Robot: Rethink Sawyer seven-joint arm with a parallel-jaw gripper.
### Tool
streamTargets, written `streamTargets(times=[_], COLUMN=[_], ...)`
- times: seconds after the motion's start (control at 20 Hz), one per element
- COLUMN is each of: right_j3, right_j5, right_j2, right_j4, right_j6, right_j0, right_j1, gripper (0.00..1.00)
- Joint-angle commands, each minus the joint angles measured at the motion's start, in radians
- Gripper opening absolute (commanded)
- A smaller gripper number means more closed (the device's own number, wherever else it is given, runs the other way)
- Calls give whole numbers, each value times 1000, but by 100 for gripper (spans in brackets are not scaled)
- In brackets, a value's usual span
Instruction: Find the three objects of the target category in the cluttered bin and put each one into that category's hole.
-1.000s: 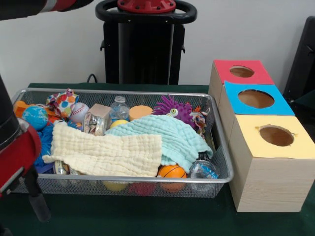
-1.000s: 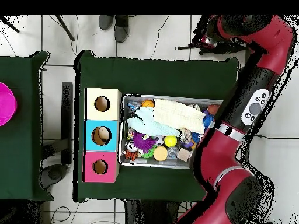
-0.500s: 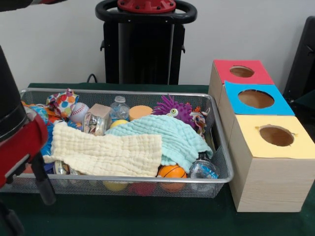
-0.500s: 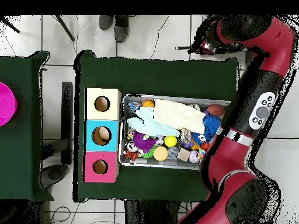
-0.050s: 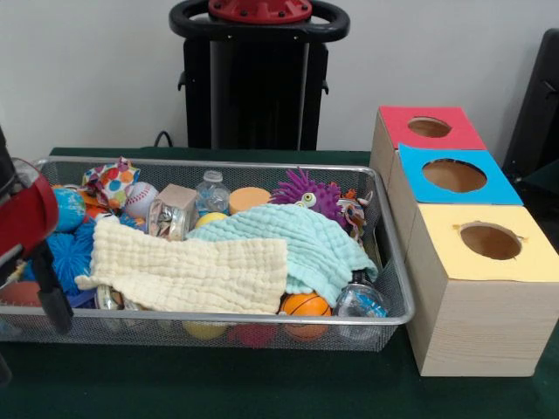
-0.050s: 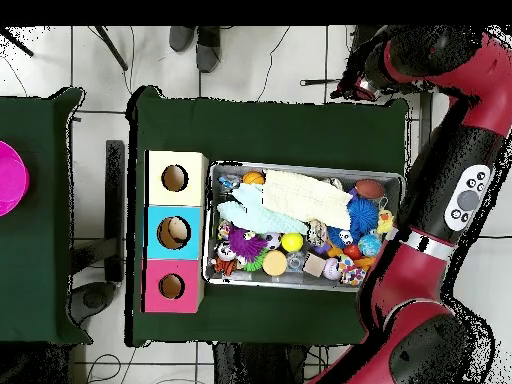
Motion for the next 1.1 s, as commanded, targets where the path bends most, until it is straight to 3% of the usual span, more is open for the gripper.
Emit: streamTargets(times=[0.05,0.35,0.85,1.1], right_j3=[54,90,299,348], right_j5=[-26,-50,-194,-226], right_j2=[-202,-281,-456,-520], right_j4=[63,140,314,369], right_j6=[331,365,481,486], right_j0=[-25,-23,-54,-48], right_j1=[-40,-50,-110,-131], gripper=[100,100,100,100])
